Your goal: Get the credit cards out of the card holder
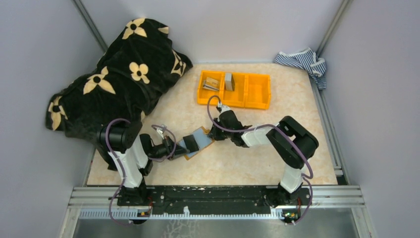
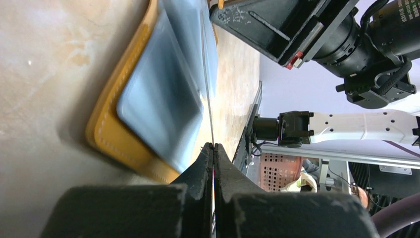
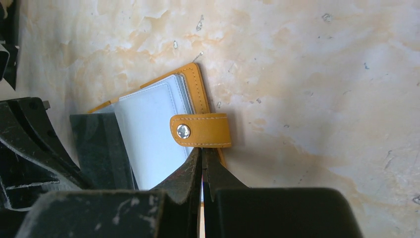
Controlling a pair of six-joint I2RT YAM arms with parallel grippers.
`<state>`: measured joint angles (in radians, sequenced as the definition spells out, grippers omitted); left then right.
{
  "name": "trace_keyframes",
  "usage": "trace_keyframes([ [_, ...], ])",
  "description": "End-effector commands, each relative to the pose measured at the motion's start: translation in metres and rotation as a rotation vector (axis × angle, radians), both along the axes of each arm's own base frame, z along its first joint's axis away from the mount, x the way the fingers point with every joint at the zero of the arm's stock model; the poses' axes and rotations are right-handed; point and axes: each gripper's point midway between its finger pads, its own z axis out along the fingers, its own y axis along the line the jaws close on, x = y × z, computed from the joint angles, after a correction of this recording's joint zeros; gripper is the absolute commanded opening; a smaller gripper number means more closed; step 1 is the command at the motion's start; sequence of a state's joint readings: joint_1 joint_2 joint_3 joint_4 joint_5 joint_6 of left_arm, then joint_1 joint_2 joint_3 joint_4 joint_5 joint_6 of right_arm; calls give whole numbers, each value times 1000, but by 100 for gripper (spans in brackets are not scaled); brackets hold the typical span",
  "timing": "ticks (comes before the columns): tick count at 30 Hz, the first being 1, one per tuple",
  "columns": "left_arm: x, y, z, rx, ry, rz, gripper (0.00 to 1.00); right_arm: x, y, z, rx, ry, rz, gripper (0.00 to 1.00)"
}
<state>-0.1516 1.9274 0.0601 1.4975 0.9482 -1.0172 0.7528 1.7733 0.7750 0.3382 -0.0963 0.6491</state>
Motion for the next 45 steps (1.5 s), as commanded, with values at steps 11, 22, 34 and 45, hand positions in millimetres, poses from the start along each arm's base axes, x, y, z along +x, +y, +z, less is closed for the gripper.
trace_keyframes([
  [11,11,1,61,-72,-326,13,0,-6,-68,-53,-257,115,-96,0],
  [22,25,-7,105,-145,-444,5,0,6,-38,45,-88,-104,65,0],
  [34,24,-29,177,-243,-672,-110,0,-41,-6,198,295,-391,398,31],
  [45,8,-56,199,-295,-754,-242,0,-67,2,238,459,-434,515,43],
])
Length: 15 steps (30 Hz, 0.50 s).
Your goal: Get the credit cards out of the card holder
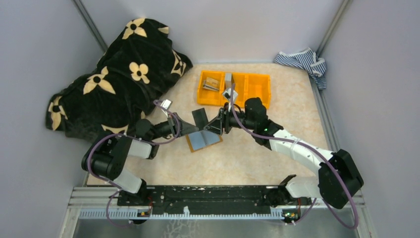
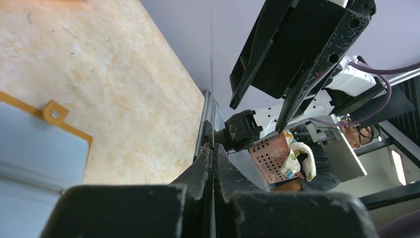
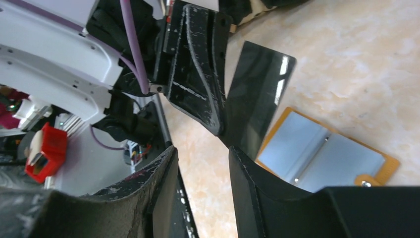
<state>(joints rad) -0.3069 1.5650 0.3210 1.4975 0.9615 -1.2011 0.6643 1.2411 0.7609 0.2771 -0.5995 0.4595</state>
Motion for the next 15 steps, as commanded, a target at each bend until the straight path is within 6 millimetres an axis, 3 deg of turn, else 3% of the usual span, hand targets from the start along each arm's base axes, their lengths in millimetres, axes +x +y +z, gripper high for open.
trace_keyframes([
  [1,-24,-6,51,-97,-329,-75,0,-8,5,35,98,-68,71,43],
  [5,-29,-11,60,-109,-360,-103,0,-4,3,34,87,-79,41,43],
  [15,-33,-10,69,-119,-388,-109,0,13,-24,60,95,-138,-50,43],
])
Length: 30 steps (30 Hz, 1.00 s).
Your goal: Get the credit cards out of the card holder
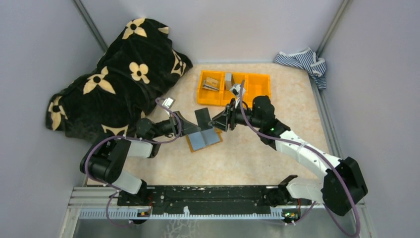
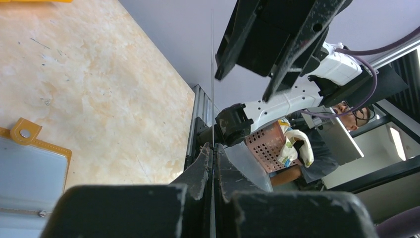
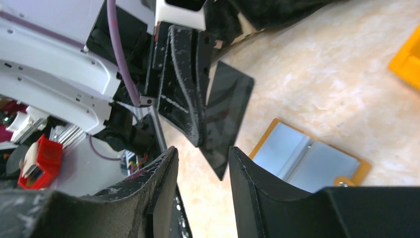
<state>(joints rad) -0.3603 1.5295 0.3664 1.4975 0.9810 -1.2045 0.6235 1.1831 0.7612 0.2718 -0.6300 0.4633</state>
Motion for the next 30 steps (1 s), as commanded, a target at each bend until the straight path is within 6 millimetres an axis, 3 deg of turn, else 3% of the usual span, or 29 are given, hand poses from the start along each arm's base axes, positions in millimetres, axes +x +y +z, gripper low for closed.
trace_keyframes([
  [1,-21,4,47,-107,-310,-40,0,14,-15,39,52,-101,-54,42],
  [27,-39,-12,61,-119,-366,-151,0,14,-14,21,68,-39,-20,40],
  [28,-39,-12,60,-119,-364,-153,0,14,-14,22,67,-42,-20,39],
  [30,-39,-12,59,-117,-361,-155,0,11,-14,24,71,-50,-4,22],
])
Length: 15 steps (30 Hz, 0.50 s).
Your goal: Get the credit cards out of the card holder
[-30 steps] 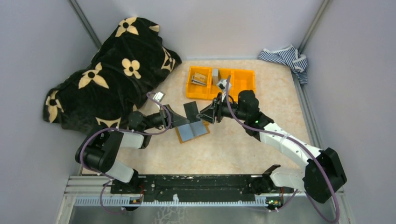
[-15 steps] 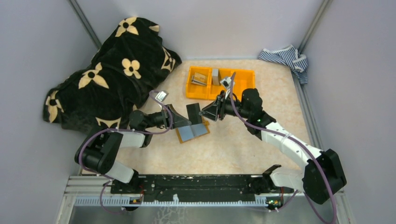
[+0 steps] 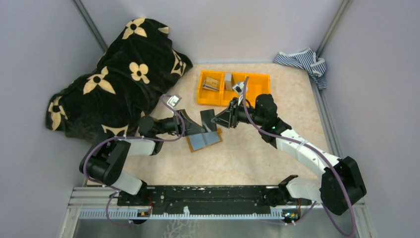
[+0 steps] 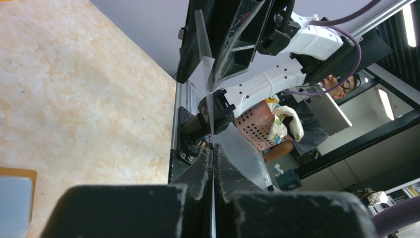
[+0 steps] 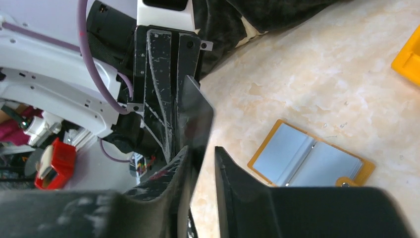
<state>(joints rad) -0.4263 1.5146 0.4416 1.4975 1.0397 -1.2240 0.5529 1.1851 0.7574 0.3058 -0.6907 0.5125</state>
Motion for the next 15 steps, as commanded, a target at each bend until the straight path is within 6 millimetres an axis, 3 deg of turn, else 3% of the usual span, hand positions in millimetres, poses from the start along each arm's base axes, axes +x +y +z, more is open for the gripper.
trace_keyframes([
  [1,-19,4,36,-116,-281,-34,0,-1,-1,19,37,-76,18,13],
  [3,-18,4,35,-116,-278,-30,0,-3,0,19,47,-73,33,0],
  [6,-16,3,34,-116,-272,-29,1,-5,-1,20,62,-80,29,0],
  [10,-10,3,32,-115,-253,-16,36,0,-12,17,53,-85,-9,0],
  [12,-10,3,30,-106,-246,-26,44,-1,-20,15,54,-76,-2,0],
  [15,-12,7,26,-91,-241,-33,47,-10,-33,13,48,-74,40,0],
])
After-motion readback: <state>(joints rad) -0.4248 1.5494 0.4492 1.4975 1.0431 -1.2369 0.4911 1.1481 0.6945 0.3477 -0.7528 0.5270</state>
